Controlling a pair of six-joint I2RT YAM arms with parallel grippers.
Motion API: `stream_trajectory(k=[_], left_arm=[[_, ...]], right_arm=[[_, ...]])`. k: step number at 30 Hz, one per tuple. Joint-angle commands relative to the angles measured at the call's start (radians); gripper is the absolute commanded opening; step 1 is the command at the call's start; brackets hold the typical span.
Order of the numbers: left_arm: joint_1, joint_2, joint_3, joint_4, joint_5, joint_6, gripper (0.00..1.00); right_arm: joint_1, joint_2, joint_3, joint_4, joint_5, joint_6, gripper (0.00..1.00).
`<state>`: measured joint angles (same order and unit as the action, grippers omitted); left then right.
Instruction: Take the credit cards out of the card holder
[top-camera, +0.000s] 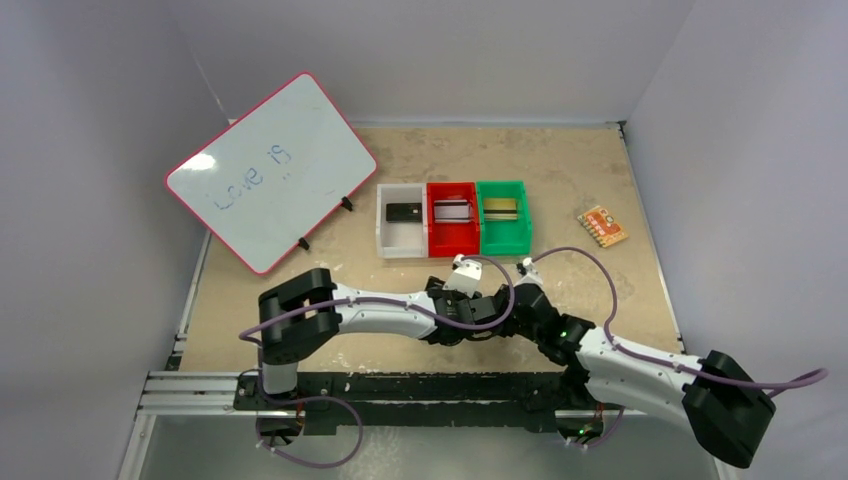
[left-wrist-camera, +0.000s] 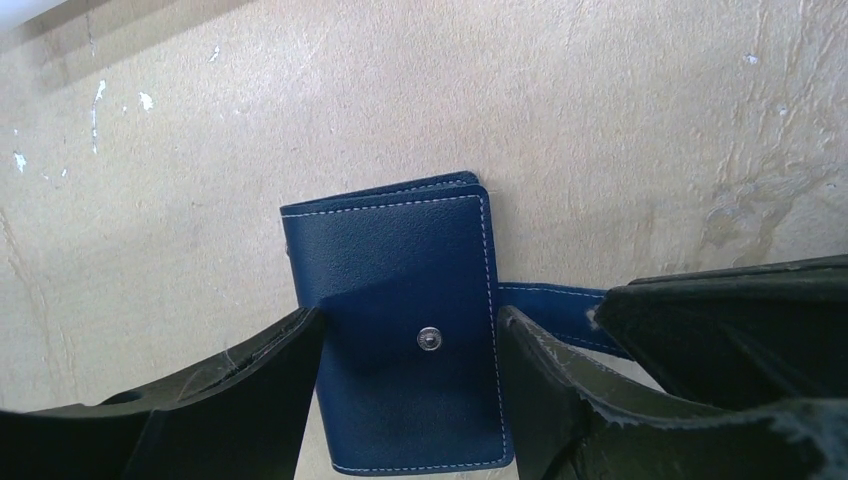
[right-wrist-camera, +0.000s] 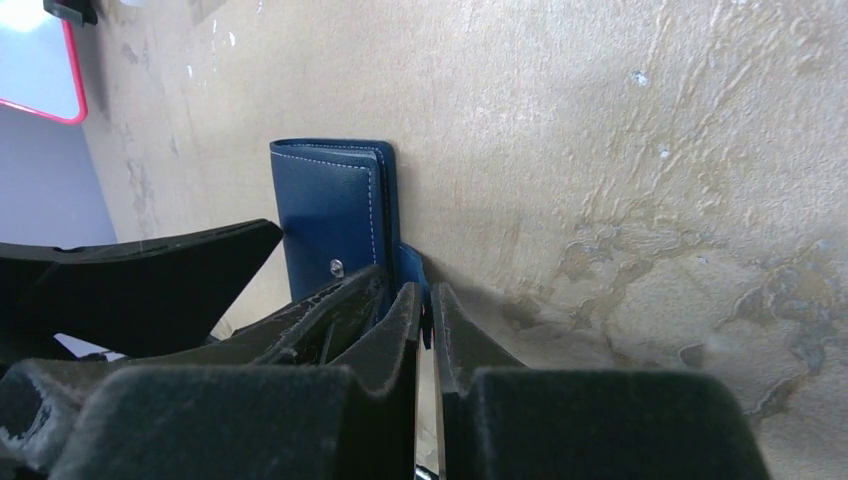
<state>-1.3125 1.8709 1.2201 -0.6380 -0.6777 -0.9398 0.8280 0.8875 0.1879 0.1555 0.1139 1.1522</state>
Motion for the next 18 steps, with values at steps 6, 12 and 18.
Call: stream_trajectory(k=[6, 12, 18], left_arm=[[-0.027, 0.005, 0.028, -0.015, -0.036, 0.012, 0.66], [-0.029, 0.008, 0.01, -0.05, -0.049, 0.008, 0.66], [-0.037, -0.073, -0.058, 0.085, 0.031, 0.052, 0.7]], right_arm=[[-0.009, -0.007, 0.01, -0.04, 0.06, 0.038, 0.07], [-0.009, -0.041, 0.009, -0.082, 0.08, 0.051, 0.07], [-0.01, -0.045, 0.019, -0.115, 0.096, 0.067, 0.07]])
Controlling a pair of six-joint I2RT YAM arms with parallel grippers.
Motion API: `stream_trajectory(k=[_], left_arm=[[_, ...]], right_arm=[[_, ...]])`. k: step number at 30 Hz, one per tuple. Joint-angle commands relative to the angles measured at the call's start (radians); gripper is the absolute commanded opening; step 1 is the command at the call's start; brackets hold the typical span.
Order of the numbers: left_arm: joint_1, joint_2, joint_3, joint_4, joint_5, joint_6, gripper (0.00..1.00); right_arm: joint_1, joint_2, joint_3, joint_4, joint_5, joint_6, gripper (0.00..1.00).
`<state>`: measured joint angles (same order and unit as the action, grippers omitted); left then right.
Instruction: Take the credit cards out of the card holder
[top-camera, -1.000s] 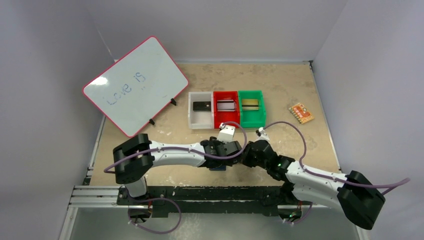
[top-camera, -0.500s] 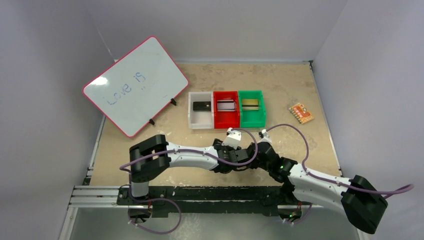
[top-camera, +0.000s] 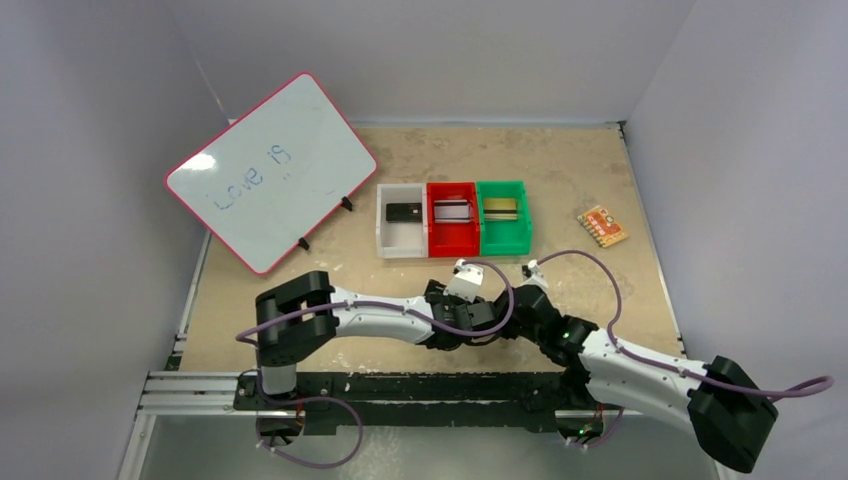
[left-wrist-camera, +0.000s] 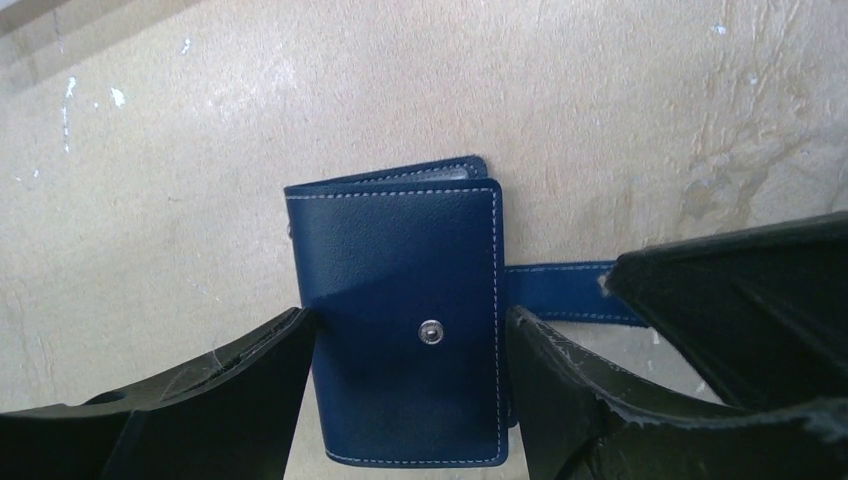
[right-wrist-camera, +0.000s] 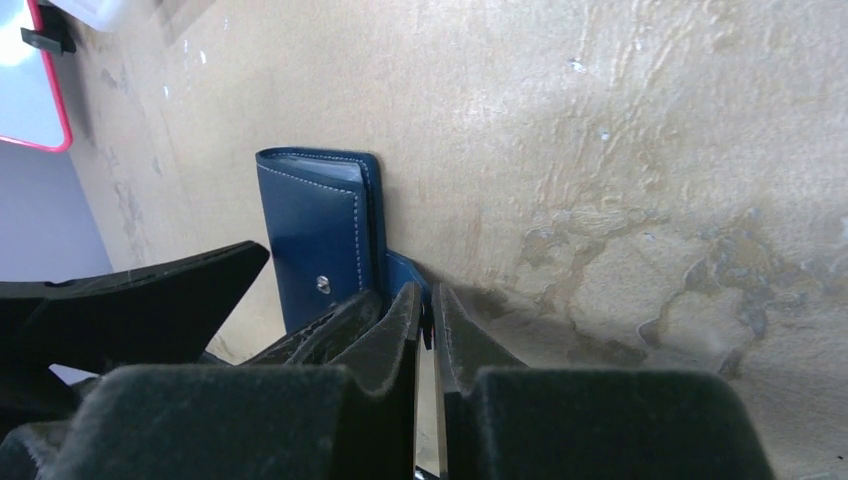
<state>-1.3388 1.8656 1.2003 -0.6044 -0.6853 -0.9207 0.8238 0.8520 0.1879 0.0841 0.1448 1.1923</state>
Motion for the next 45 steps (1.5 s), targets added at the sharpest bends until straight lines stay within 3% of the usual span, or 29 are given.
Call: stream_trajectory(k=[1, 5, 10, 18, 32, 38, 45], left_arm=[[-0.011, -0.069, -0.042, 0.056, 0.041, 0.029, 0.7], [-0.018, -0.045, -0.05, 0.035, 0.028, 0.013, 0.7], [-0.03, -0.024, -0.013, -0.113, -0.117, -0.055, 0.68], [-0.034, -0.162, -0.061, -0.172, -0.305, -0.185, 0.66], [-0.026, -0.186, -0.079, -0.209, -0.367, -0.225, 0.63], [0.031, -0.218, -0.15, -0.069, -0.251, -0.15, 0.54], [0.161, -0.341, -0.323, 0.321, 0.128, 0.028, 0.46]], right_arm=[[-0.006, -0.012, 0.019, -0.044, 0.066, 0.029, 0.07], [-0.007, -0.025, 0.013, -0.037, 0.068, 0.039, 0.07], [-0.006, -0.035, 0.024, -0.075, 0.09, 0.044, 0.07], [-0.006, -0.028, 0.055, -0.139, 0.12, 0.035, 0.06], [-0.007, -0.029, 0.08, -0.182, 0.15, 0.016, 0.06], [-0.006, -0.021, 0.091, -0.17, 0.137, -0.013, 0.06], [-0.009, 0.028, 0.109, -0.123, 0.108, -0.053, 0.08]])
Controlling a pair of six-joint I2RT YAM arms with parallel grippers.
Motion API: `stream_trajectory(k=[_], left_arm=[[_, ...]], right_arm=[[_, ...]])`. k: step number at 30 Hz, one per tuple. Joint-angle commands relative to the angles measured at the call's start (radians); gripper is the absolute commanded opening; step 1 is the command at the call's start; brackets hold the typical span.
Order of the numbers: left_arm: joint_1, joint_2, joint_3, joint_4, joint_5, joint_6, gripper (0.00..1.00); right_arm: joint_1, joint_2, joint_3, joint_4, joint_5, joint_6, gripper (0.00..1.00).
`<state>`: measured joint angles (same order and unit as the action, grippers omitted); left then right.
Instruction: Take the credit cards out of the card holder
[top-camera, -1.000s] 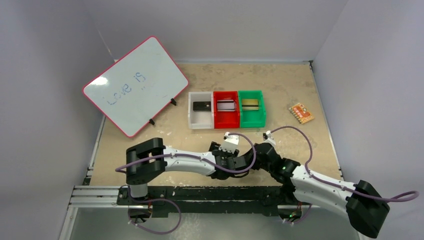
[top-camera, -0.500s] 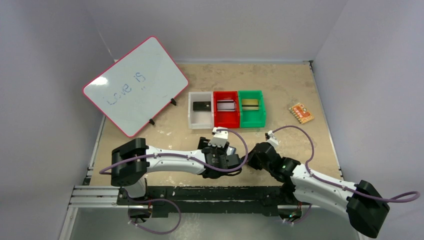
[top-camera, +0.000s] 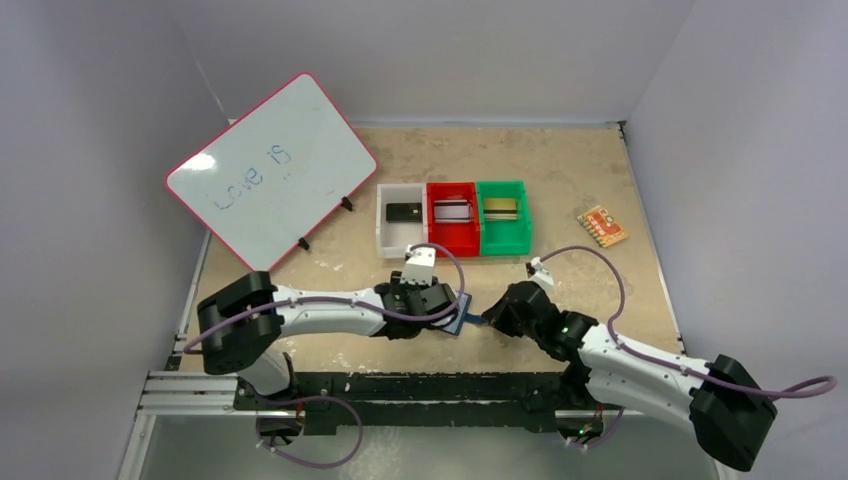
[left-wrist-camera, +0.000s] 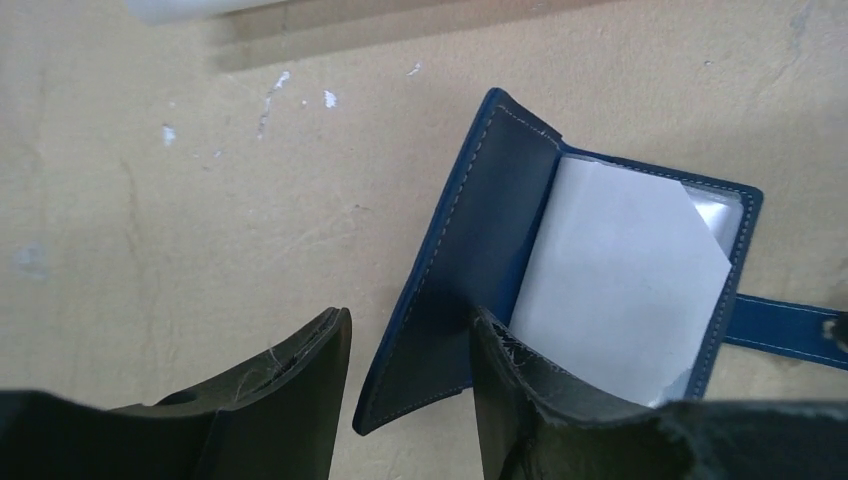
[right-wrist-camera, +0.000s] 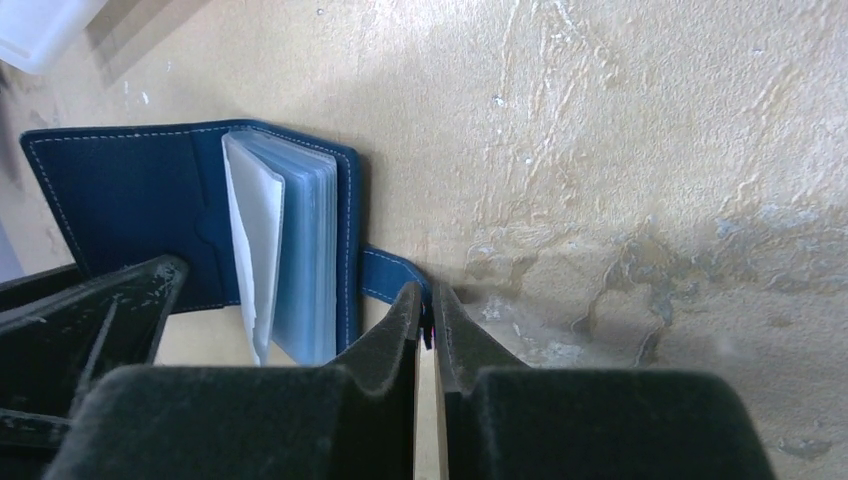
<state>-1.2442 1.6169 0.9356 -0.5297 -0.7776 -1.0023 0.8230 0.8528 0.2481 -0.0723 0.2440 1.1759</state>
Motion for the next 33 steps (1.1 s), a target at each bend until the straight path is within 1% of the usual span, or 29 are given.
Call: stream_trajectory(k=[1, 5, 8, 10, 12, 15, 19, 24, 27, 29, 30, 33], left_arm=[[0.083, -0.107, -0.067, 0.26, 0.237, 0.117, 0.44], [0.126, -0.169, -0.109, 0.285, 0.282, 0.127, 0.35], [0.149, -0.209, -0.16, 0.307, 0.304, 0.1, 0.3], [0.154, -0.217, -0.192, 0.333, 0.321, 0.086, 0.25], [0.154, -0.213, -0.211, 0.363, 0.34, 0.068, 0.16], [0.154, -0.194, -0.214, 0.376, 0.363, 0.032, 0.01], [0.152, -0.215, -0.245, 0.369, 0.374, -0.068, 0.0], [0.14, -0.301, -0.404, 0.371, 0.368, -0.249, 0.0], [0.11, -0.3, -0.469, 0.41, 0.368, -0.306, 0.0], [0.074, -0.259, -0.453, 0.419, 0.356, -0.306, 0.0], [0.052, -0.233, -0.427, 0.398, 0.338, -0.302, 0.0], [-0.014, -0.145, -0.308, 0.28, 0.262, -0.301, 0.0]], right_arm=[[-0.007, 0.037, 0.053, 0.037, 0.007, -0.04, 0.08], [-0.014, 0.068, 0.064, 0.052, -0.003, -0.059, 0.08], [-0.029, 0.078, 0.073, 0.056, -0.003, -0.079, 0.08], [-0.042, 0.076, 0.077, 0.067, -0.015, -0.1, 0.08], [-0.057, 0.076, 0.075, 0.089, -0.04, -0.117, 0.08], [-0.071, 0.081, 0.07, 0.11, -0.069, -0.131, 0.08], [-0.081, 0.088, 0.08, 0.098, -0.101, -0.146, 0.08], [-0.095, 0.075, 0.083, 0.004, -0.06, -0.088, 0.09], [-0.103, 0.102, 0.059, 0.032, -0.063, -0.089, 0.09], [-0.109, 0.148, 0.065, 0.032, -0.069, -0.09, 0.09], [-0.11, 0.17, 0.076, 0.029, -0.066, -0.089, 0.08], [-0.113, 0.218, 0.144, -0.057, -0.013, -0.077, 0.08]])
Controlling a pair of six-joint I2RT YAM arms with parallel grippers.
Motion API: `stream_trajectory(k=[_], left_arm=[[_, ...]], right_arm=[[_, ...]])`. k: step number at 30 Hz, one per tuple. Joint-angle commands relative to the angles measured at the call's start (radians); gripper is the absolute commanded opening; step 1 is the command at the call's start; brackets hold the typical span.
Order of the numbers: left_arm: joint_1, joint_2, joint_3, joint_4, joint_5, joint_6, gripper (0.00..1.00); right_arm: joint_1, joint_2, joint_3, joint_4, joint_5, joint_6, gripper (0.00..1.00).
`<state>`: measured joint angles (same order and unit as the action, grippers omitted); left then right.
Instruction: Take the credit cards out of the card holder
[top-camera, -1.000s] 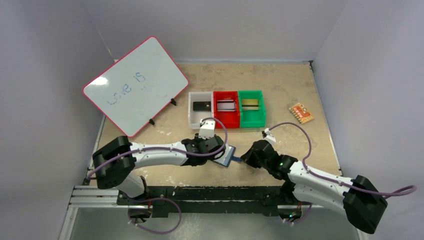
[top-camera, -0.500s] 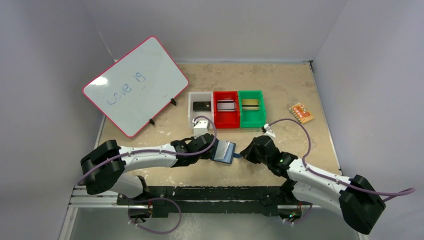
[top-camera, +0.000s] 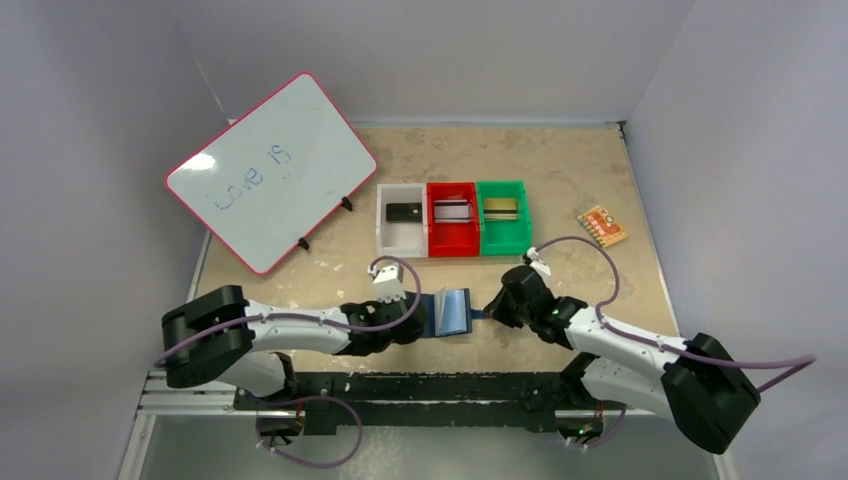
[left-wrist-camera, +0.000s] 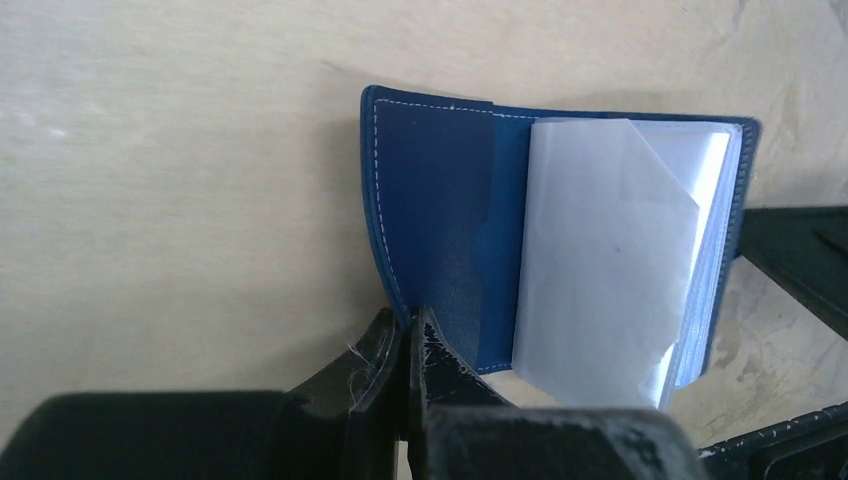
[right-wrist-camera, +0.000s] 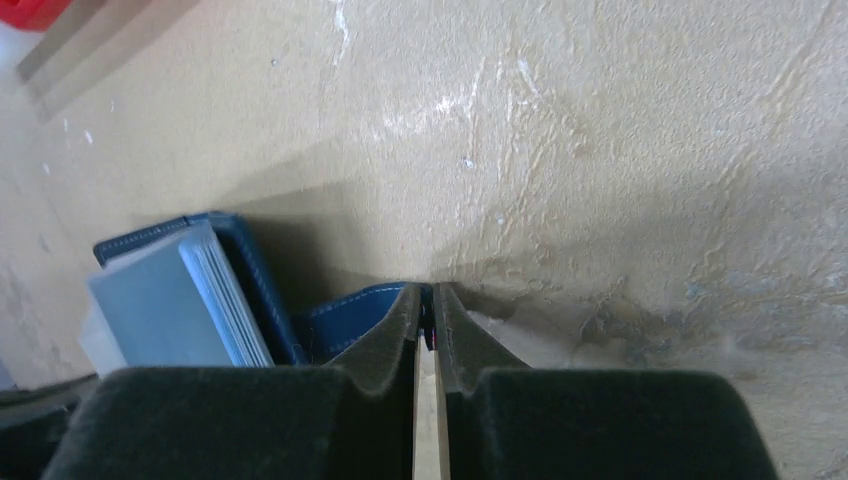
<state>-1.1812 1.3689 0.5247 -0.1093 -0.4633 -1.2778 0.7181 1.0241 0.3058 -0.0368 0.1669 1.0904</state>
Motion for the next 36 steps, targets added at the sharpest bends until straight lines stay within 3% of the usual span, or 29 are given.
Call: stream_trajectory(k=[1, 6, 8, 12, 16, 20, 24, 29, 36], left_arm=[[-0.098, 0.127, 0.136, -0.181, -0.089, -0.026, 0.0], [-0.169, 0.199, 0.234, -0.297, -0.187, -0.058, 0.0], [-0.178, 0.187, 0.227, -0.304, -0.208, -0.081, 0.0], [-0.178, 0.113, 0.199, -0.271, -0.232, -0.075, 0.0], [-0.178, 0.04, 0.193, -0.243, -0.238, -0.038, 0.0], [-0.178, 0.0, 0.174, -0.189, -0.226, -0.025, 0.01], [-0.177, 0.004, 0.153, -0.185, -0.213, -0.046, 0.01], [-0.178, 0.003, 0.132, -0.18, -0.21, -0.052, 0.03], [-0.178, -0.002, 0.121, -0.176, -0.216, -0.052, 0.04]], right_arm=[[-0.008, 0.054, 0.104, -0.108, 0.082, 0.008, 0.1], [-0.01, 0.069, 0.133, -0.095, 0.093, -0.01, 0.18], [-0.011, 0.059, 0.167, -0.146, 0.108, -0.009, 0.18], [-0.01, -0.032, 0.219, -0.233, 0.11, -0.036, 0.29], [-0.01, -0.155, 0.215, -0.164, 0.003, -0.082, 0.39], [-0.009, -0.21, 0.146, 0.02, -0.152, -0.106, 0.41], [-0.01, -0.118, 0.102, 0.16, -0.231, -0.107, 0.35], [-0.009, 0.049, 0.12, 0.246, -0.345, -0.153, 0.35], [-0.008, 0.119, 0.131, 0.193, -0.317, -0.183, 0.41]])
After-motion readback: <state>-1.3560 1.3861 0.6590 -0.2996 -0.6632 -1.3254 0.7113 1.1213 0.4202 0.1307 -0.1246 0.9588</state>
